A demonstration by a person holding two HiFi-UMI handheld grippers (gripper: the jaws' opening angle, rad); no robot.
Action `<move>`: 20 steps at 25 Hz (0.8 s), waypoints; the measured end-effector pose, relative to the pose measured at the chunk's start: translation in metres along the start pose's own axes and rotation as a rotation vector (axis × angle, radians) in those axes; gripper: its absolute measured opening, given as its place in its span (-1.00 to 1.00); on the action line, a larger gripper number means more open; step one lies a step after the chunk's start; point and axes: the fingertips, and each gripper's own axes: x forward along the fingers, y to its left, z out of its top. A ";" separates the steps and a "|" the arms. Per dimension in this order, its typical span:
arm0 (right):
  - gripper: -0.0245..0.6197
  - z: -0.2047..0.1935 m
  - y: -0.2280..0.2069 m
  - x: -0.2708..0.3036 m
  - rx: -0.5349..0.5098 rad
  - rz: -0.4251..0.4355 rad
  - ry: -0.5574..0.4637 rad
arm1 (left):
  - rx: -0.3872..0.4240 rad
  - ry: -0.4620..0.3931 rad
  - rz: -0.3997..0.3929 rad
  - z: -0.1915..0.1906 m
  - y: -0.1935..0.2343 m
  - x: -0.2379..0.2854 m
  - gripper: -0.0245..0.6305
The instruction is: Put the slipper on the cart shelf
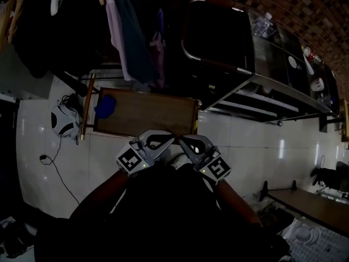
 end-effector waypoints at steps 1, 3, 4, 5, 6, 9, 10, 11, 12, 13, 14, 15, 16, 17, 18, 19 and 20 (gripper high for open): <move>-0.92 0.001 0.001 0.000 -0.005 0.004 -0.004 | 0.001 -0.001 0.002 0.001 0.000 0.000 -0.92; -0.92 0.003 0.002 -0.002 -0.018 0.004 -0.011 | 0.003 -0.004 0.005 0.001 -0.001 0.001 -0.92; -0.92 0.004 0.001 -0.003 -0.022 0.001 -0.015 | 0.002 -0.005 0.008 0.001 -0.002 0.002 -0.92; -0.92 0.004 0.001 -0.004 -0.026 -0.001 -0.020 | -0.001 -0.006 0.009 0.001 -0.002 0.002 -0.92; -0.92 0.006 0.000 -0.005 -0.030 -0.003 -0.026 | -0.002 -0.005 0.011 0.000 -0.003 0.002 -0.91; -0.92 0.010 -0.001 -0.006 -0.041 -0.006 -0.041 | -0.007 -0.002 0.016 0.000 -0.004 0.001 -0.92; -0.92 0.011 -0.001 -0.007 -0.042 -0.007 -0.041 | -0.007 -0.001 0.018 0.000 -0.004 0.000 -0.92; -0.92 0.011 -0.001 -0.008 -0.041 -0.008 -0.039 | -0.005 0.000 0.020 0.000 -0.004 0.000 -0.92; -0.92 0.010 -0.001 -0.008 -0.042 -0.009 -0.037 | -0.001 -0.001 0.022 0.000 -0.005 0.000 -0.92; -0.92 0.010 -0.001 -0.009 -0.043 -0.010 -0.036 | 0.002 0.000 0.024 0.001 -0.005 0.000 -0.92; -0.92 0.010 -0.001 -0.010 -0.044 -0.011 -0.038 | 0.003 0.001 0.026 0.000 -0.005 -0.001 -0.92; -0.92 0.010 -0.001 -0.011 -0.044 -0.012 -0.041 | 0.002 0.004 0.027 0.000 -0.006 -0.002 -0.92; -0.92 0.010 -0.001 -0.012 -0.043 -0.014 -0.043 | -0.001 0.005 0.028 0.000 -0.006 -0.002 -0.92; -0.92 0.010 -0.002 -0.013 -0.042 -0.016 -0.044 | -0.003 0.003 0.028 0.000 -0.007 -0.003 -0.92; -0.92 0.010 -0.002 -0.014 -0.041 -0.017 -0.043 | -0.002 0.000 0.028 0.000 -0.008 -0.003 -0.92; -0.92 0.010 -0.002 -0.015 -0.041 -0.017 -0.042 | 0.001 -0.001 0.027 0.000 -0.009 -0.003 -0.92; -0.92 0.010 -0.002 -0.016 -0.042 -0.017 -0.042 | 0.004 -0.001 0.025 0.000 -0.010 -0.003 -0.92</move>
